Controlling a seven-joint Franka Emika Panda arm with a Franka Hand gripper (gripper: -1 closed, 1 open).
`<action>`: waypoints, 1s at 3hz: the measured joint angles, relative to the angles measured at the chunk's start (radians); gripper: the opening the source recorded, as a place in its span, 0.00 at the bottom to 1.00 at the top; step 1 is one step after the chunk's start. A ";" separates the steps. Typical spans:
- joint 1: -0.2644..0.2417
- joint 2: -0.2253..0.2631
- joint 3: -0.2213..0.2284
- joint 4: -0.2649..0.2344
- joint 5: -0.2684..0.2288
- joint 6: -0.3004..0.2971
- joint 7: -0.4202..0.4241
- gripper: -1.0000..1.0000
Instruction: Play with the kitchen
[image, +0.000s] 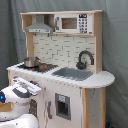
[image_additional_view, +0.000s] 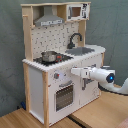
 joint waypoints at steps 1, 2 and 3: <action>0.000 0.007 0.000 0.000 0.000 0.000 0.109 0.00; 0.000 0.009 0.000 -0.001 0.000 -0.001 0.226 0.00; 0.000 0.009 0.000 -0.001 0.000 -0.001 0.336 0.00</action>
